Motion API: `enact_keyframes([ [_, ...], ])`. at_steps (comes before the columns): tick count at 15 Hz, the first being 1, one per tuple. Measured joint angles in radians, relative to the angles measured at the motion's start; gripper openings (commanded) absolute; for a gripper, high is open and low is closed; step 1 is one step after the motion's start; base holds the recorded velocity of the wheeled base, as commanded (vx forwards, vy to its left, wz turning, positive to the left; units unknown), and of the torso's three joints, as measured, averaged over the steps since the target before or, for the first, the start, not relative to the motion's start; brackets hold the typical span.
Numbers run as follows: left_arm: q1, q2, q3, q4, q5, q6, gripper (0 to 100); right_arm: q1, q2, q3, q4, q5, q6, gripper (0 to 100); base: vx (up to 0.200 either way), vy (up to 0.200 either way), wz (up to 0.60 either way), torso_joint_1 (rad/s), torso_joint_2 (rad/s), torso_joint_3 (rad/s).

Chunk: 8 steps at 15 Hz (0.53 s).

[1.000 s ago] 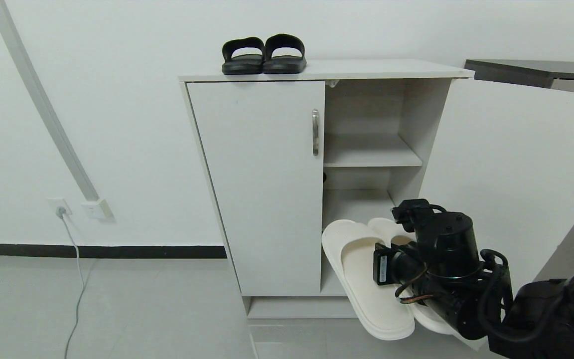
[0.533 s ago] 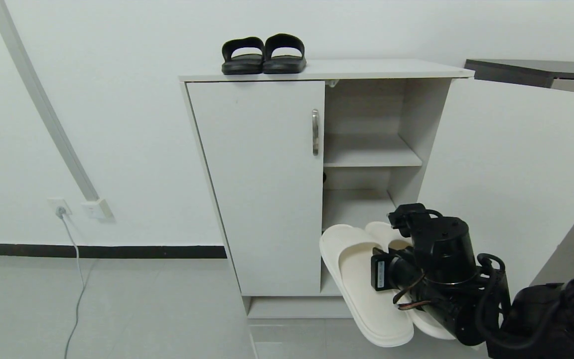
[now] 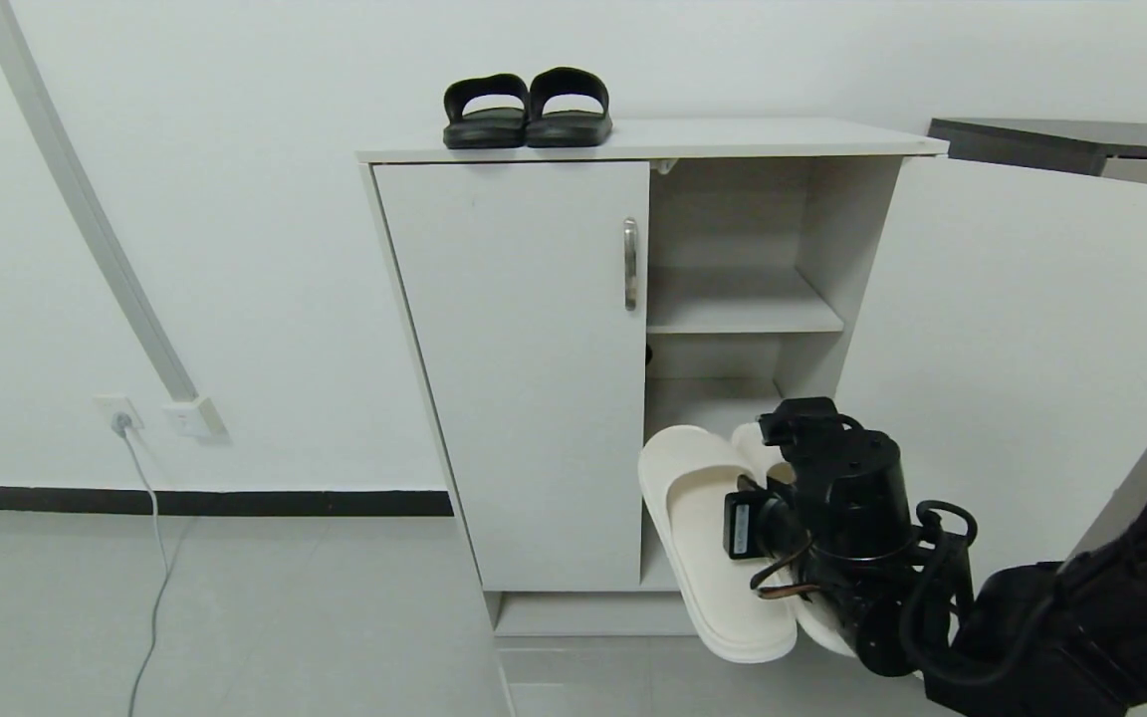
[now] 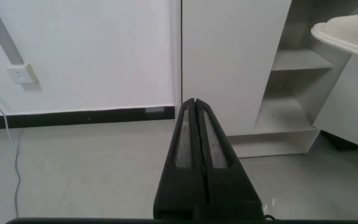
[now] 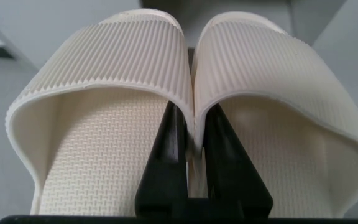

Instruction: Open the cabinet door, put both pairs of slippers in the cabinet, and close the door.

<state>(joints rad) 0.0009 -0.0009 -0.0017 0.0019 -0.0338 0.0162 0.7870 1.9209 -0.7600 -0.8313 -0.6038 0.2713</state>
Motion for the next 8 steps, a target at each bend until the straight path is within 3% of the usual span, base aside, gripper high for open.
enact_keyframes([
  [4,0.001,0.0,0.0,0.0,0.0,-0.001,0,0.003,0.073,-0.077,0.003,-0.135,0.004,0,0.0,0.0,0.0,0.0,0.0,0.0],
  [8,0.0,0.0,0.0,-0.001,0.001,-0.002,0,0.006,0.099,-0.088,0.001,-0.137,0.005,0,0.0,-0.2,0.0,0.004,0.0,0.001],
])
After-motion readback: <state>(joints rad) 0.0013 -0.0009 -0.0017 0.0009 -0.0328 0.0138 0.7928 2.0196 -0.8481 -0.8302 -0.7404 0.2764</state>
